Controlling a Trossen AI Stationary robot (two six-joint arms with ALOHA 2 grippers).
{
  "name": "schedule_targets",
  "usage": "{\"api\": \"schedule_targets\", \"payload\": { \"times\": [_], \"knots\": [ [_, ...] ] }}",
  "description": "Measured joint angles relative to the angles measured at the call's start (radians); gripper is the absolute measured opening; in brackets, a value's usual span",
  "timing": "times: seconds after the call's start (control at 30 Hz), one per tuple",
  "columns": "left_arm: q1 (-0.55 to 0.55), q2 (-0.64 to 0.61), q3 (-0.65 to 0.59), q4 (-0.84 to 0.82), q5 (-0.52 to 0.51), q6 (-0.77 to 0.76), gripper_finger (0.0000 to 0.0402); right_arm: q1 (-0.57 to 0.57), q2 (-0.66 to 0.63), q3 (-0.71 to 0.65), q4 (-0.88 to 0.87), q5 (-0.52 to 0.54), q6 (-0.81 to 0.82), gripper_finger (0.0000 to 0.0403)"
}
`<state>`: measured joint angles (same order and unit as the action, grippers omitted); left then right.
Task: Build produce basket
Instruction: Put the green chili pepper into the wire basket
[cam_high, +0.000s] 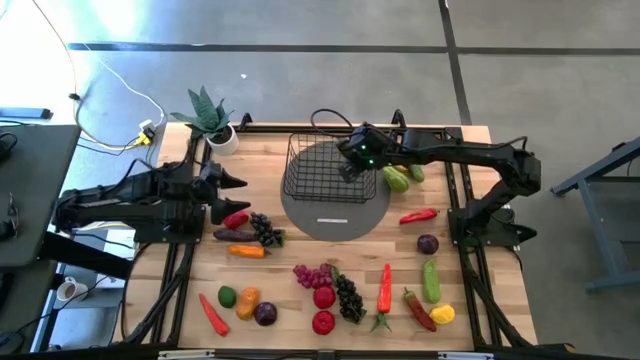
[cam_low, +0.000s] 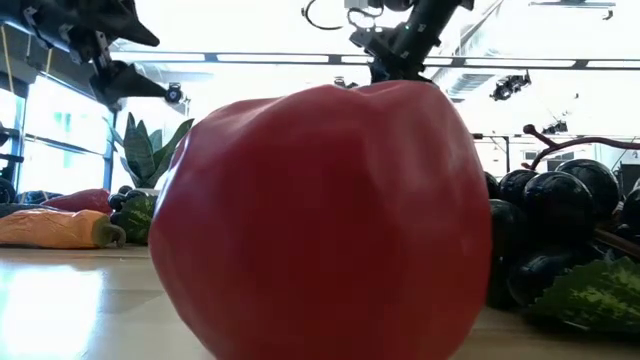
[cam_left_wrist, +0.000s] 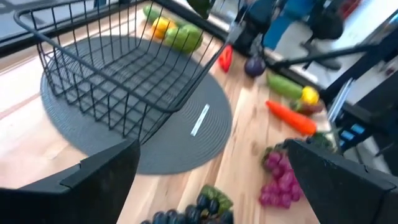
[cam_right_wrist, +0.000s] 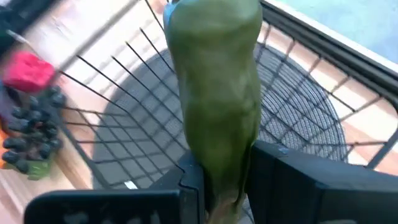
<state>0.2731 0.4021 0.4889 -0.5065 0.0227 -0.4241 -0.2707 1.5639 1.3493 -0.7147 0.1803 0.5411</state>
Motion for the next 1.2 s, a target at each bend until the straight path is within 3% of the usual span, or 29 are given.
{"api": "schedule_targets", "payload": {
  "times": [0.57,0.97,1.2],
  "knots": [
    [-0.010,0.236,0.077,-0.059,0.025,0.036,0.0397,0.001,0.000,-0.165,0.063,-0.043,0.056,0.0052],
    [-0.092,0.382,0.077,-0.058,0.034,0.117,0.0397,0.000,0.001,-0.221,0.154,-0.058,0.087,0.0053],
    [-0.150,0.461,0.077,-0.057,0.067,0.174,0.0397,0.000,0.001,-0.221,0.159,-0.057,0.087,0.0079]
  ]
}}
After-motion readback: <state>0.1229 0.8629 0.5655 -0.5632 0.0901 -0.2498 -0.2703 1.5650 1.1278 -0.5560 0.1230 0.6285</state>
